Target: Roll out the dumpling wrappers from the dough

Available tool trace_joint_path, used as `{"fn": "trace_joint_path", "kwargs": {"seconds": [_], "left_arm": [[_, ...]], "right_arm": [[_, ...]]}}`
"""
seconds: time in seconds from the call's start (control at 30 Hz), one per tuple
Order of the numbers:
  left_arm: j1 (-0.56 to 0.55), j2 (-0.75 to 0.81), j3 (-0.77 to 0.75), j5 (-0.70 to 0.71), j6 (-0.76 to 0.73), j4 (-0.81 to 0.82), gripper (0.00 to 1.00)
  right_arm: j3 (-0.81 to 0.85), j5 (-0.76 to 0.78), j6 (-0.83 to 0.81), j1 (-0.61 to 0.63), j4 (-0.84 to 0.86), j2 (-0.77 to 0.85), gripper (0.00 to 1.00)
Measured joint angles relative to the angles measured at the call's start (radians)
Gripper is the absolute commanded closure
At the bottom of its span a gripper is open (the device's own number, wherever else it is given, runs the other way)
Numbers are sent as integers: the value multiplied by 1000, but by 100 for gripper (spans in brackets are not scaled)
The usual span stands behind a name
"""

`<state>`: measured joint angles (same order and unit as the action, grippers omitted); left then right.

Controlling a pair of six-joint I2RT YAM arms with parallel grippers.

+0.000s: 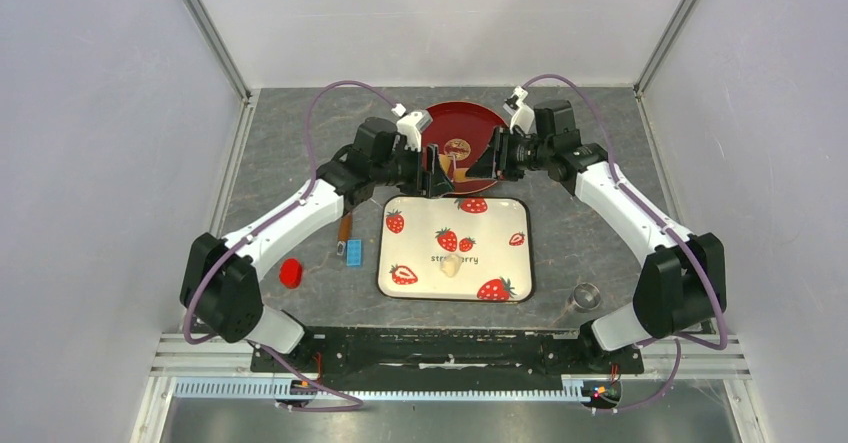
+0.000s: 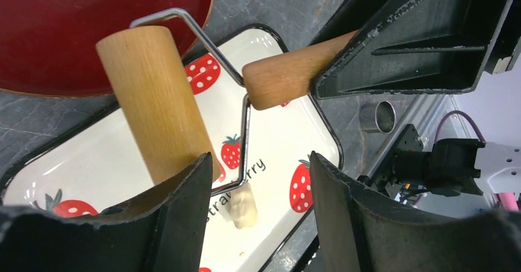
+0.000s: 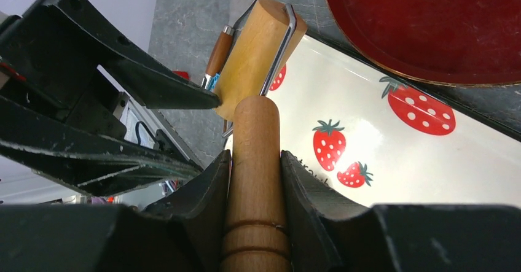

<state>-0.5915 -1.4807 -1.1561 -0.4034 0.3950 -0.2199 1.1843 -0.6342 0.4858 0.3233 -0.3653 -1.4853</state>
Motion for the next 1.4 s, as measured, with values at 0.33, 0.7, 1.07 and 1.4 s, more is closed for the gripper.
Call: {"fn": "trace_joint_path", "kwargs": {"seconds": [0.33,0.7,1.07,1.4], "left_arm": [[-17,0,-33,-8,-23,-63,32],[-44,-77,-91,-27,-61,-112,44],[-51,-91,-95,57,-112,-147,98],[-110,-3,-24,359,-289,-205,98]], "right_arm": [[-4,-2,14,4,15,6,100],[-12,-4,39,5,43,18,100],[-27,-10,94,6,65,24,22],[-3,-23,153,-26,87,37,2]]}}
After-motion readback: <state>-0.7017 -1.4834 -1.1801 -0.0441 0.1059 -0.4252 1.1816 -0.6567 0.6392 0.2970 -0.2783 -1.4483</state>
